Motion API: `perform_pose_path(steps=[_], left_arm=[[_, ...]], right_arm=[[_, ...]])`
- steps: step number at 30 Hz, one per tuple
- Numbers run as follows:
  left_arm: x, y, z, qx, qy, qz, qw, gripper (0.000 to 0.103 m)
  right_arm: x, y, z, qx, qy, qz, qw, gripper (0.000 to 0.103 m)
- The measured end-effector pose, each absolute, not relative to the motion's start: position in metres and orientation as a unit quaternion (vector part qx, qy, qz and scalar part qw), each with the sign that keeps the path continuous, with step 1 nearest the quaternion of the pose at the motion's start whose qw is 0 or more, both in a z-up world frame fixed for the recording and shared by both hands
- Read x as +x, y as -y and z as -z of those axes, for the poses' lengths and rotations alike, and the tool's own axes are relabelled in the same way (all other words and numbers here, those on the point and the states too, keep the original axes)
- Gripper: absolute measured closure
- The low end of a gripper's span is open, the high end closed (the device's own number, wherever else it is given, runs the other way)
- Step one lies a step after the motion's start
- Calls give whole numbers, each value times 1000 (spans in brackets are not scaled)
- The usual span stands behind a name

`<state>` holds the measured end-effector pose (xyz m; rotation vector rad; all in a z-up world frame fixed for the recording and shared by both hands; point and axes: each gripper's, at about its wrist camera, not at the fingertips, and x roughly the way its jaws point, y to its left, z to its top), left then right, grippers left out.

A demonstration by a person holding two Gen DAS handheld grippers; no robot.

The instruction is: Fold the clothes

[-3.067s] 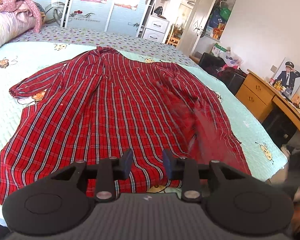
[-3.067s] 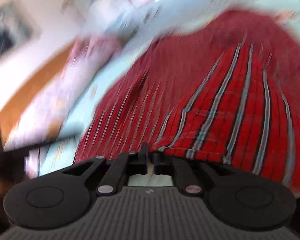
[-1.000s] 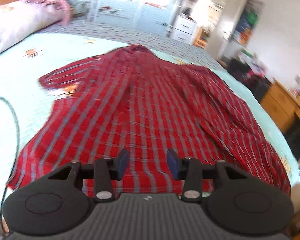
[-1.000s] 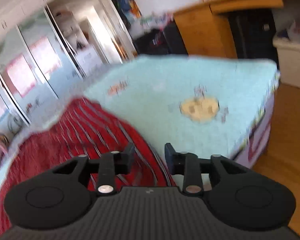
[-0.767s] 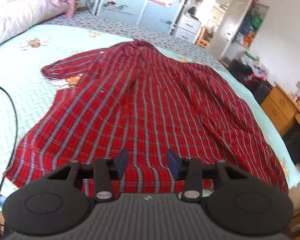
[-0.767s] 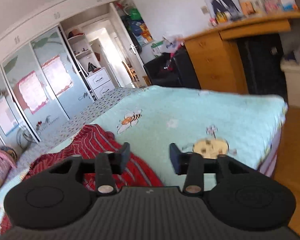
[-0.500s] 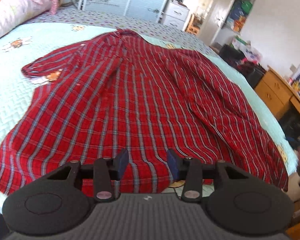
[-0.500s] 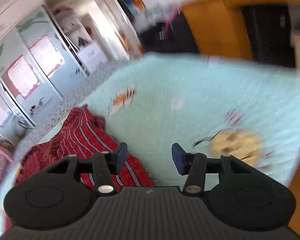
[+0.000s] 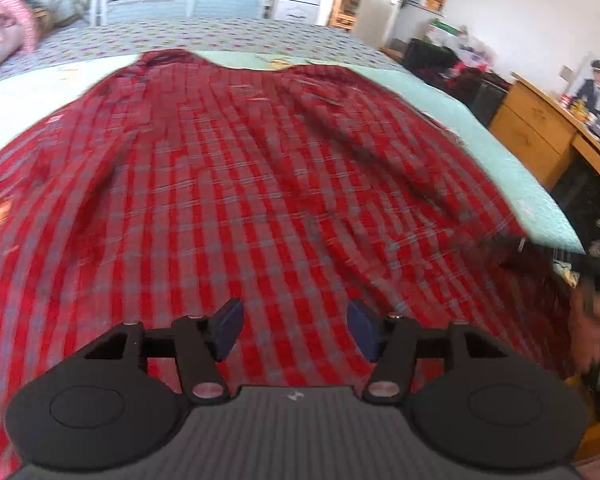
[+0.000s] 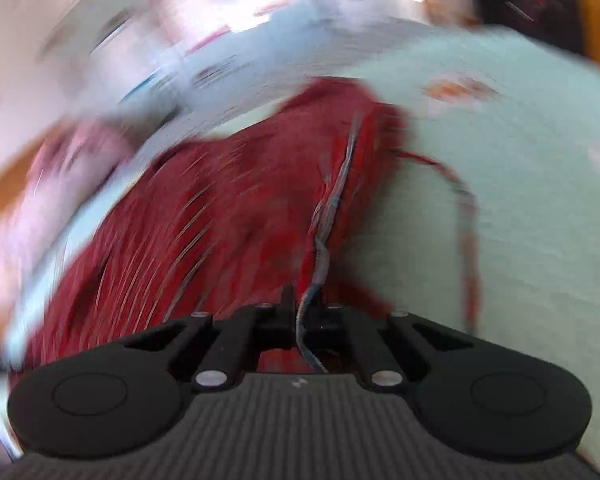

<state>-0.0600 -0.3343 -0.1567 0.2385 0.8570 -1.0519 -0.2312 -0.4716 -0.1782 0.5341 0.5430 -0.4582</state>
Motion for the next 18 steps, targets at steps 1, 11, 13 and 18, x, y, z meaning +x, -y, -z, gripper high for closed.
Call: perform_pose_path(steps=[1,11,13,18], left_arm=[[-63,346,160,113,-397,494,765,43],[-70,379,181,138,-409,514,741,43],[-66,375,185,133,-419,503,744,43],[-61,371,190,134,-428,495,744,43]], right_arm=[[-227,459,178,232,-280,207,908,94],[-270,560,146,358,-151,308,869,43],[-259,602,151,403,-153,340,836,43],[-191,672,181,477,-189,327,793,44]])
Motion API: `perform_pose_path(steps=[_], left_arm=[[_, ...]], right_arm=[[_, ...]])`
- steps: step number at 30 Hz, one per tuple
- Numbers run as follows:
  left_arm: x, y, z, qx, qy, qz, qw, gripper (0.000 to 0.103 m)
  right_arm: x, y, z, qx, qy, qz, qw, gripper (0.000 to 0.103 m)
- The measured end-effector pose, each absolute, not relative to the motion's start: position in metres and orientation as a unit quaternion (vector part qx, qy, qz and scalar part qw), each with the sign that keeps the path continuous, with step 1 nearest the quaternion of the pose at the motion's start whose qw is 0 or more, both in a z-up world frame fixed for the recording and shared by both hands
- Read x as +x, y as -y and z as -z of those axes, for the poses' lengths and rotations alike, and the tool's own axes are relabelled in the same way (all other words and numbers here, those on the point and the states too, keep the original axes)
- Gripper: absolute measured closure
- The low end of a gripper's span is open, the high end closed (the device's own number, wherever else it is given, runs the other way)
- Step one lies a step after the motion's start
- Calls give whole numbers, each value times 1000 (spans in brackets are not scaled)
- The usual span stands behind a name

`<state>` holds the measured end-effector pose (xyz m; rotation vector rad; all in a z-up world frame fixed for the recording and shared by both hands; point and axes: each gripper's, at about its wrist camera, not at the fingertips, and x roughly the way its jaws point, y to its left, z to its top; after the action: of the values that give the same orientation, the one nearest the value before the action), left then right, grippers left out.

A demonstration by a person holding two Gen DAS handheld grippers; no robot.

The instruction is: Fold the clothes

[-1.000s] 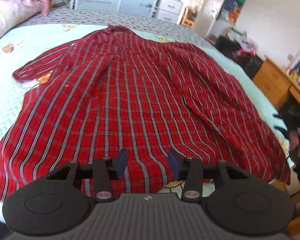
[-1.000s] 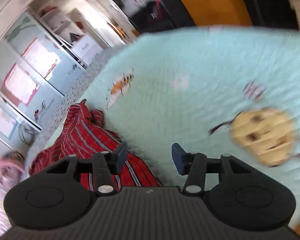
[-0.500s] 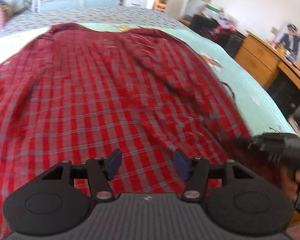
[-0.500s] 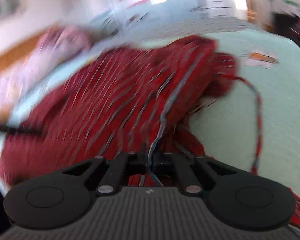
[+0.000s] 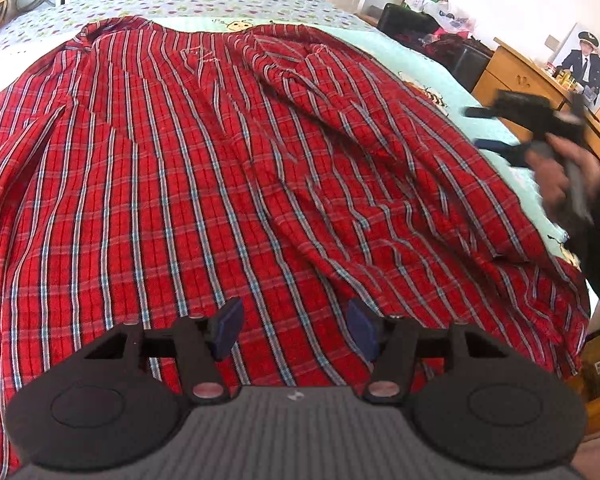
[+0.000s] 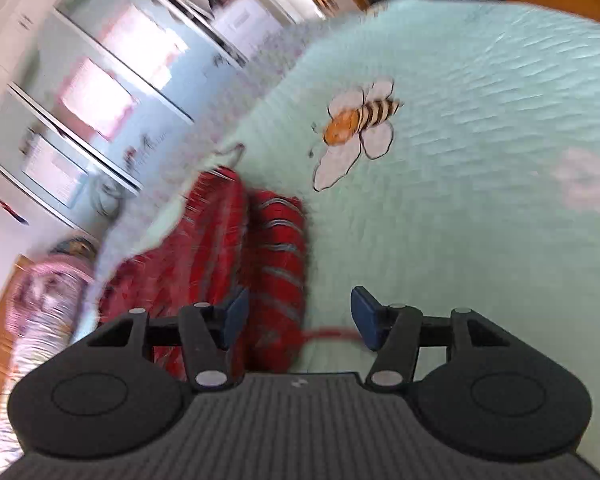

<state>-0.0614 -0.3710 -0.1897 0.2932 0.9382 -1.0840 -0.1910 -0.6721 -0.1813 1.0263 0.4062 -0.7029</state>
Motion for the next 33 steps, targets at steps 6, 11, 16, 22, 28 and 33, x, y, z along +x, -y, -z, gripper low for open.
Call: perform_pose_path(steps=[6,11,16,22,28,33], left_arm=[[-54,372,196,130,-437,491,742,43],[-44,368,197,121,-440,483,747,43],[-38,362,195,106,-442,471,756,43],[-43,364,194,104,-439,478,754,43],[-52,358,196,131,-438,479,750,43],[-51,356,198,131,-442,469,754,43]], right_arm=[[-142,682,225,523,-218,321,759,99],[-151,720,164,426,-191,413,782,101],[-195,759,43,222,-106,554,795,94],[-231,759,95,404,-174,432,787,39],[-247,712,195,540,-149,397,727,39],[-233,705,220,615,-86,362,695,45]])
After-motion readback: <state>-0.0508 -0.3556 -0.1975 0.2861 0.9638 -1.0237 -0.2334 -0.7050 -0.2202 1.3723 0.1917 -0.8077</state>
